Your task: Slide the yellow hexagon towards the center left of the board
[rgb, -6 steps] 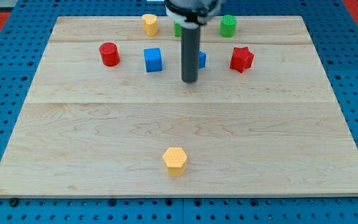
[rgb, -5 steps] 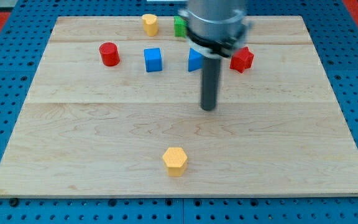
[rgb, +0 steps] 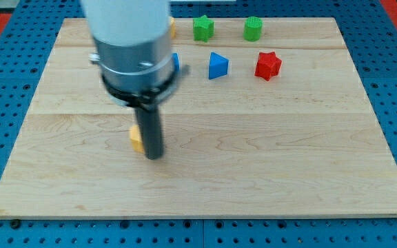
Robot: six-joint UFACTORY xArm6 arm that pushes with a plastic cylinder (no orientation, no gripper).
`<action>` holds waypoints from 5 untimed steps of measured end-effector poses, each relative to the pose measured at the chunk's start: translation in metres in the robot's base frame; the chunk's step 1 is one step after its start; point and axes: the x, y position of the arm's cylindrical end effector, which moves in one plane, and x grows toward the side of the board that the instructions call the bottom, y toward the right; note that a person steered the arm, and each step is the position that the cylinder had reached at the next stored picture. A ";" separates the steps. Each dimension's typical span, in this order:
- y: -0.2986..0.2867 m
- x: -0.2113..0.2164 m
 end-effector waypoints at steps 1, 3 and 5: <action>-0.007 -0.038; -0.075 -0.099; -0.144 -0.097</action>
